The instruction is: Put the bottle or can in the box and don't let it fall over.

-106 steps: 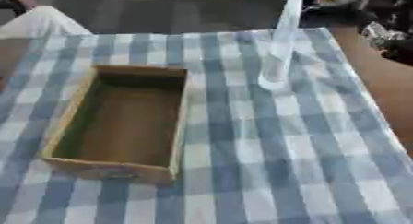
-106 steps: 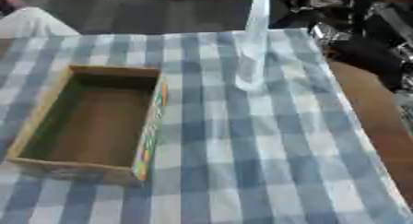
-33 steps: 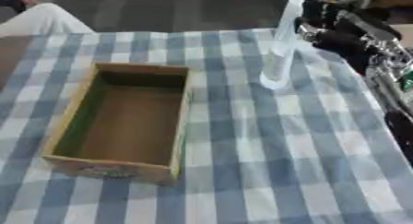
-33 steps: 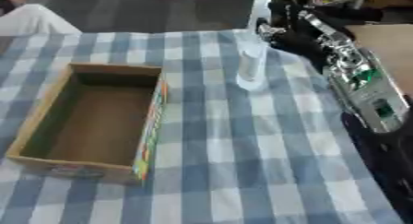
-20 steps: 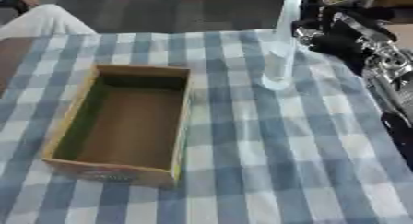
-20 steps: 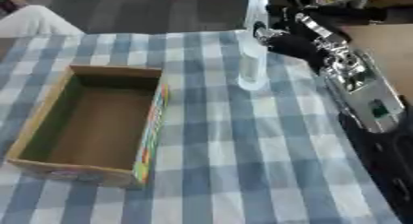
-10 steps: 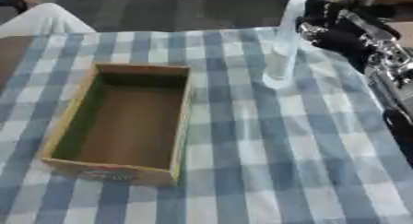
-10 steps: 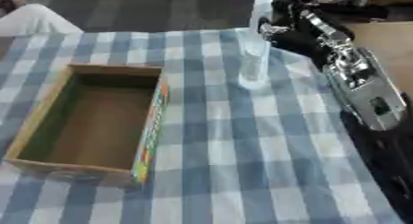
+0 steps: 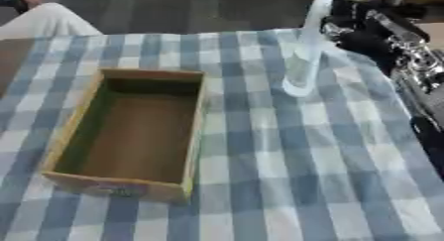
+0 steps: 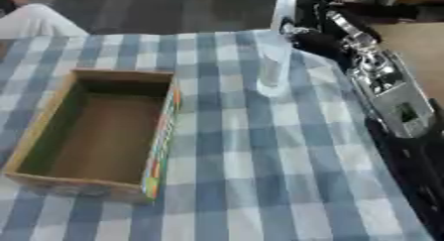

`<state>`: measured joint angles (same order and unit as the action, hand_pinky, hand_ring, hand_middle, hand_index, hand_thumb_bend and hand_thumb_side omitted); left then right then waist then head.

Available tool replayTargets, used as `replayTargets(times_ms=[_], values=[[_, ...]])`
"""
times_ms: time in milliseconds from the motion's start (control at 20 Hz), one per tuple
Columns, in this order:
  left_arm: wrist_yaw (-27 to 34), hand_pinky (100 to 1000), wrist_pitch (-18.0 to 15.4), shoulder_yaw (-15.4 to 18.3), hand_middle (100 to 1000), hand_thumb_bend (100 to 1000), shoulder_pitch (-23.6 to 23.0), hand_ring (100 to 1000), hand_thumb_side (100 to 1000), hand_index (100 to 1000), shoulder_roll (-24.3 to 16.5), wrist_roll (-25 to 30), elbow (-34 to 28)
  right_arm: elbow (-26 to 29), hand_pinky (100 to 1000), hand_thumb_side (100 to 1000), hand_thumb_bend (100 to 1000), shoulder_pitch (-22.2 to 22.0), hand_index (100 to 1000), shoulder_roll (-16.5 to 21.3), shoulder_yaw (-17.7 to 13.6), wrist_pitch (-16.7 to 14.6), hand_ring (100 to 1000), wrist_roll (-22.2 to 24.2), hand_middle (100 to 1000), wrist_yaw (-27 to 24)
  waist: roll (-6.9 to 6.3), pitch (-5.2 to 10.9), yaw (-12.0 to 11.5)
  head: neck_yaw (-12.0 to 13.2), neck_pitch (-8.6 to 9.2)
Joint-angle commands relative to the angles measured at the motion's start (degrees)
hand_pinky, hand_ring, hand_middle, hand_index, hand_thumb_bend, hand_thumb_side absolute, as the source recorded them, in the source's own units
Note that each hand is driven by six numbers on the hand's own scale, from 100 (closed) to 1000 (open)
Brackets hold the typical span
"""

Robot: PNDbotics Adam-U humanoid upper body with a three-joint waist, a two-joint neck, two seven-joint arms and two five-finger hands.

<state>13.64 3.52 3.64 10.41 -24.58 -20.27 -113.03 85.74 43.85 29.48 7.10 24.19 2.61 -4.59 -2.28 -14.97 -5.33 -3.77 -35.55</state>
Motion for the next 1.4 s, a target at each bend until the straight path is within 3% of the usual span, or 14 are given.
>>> replayTargets(times_ms=[50,450,850,1400], values=[[0.02,463,-0.07,0.05,679,100,0.57,678,718,713,-0.77,0.18,-1.09,-0.11,1000,384,100,1.39,972,0.7,-0.66,-0.06,1000,-0.52,1000,0.48,-0.02,0.73,-0.12,-0.45,0.84],[0.03,461,0.02,-0.1,678,100,0.61,677,720,712,-0.68,0.36,-1.06,-1.28,1000,413,100,2.33,975,0.91,-0.77,-0.69,1000,-0.11,1000,0.16,-0.27,0.46,-0.31,-0.7,1.35],[0.02,460,0.11,-0.14,678,100,0.51,677,723,711,-0.54,0.42,-1.06,-2.43,1000,442,100,3.09,976,1.75,-1.02,-3.62,1000,4.65,1000,-1.63,-0.47,0.04,-0.45,-0.77,1.69],[-0.01,460,0.19,-0.24,678,100,0.49,677,726,710,-0.42,0.52,-1.11,-5.28,1000,449,100,4.37,974,2.54,-1.78,-5.84,1000,7.23,1000,-2.18,-0.68,-0.48,-0.77,-1.06,2.0]])
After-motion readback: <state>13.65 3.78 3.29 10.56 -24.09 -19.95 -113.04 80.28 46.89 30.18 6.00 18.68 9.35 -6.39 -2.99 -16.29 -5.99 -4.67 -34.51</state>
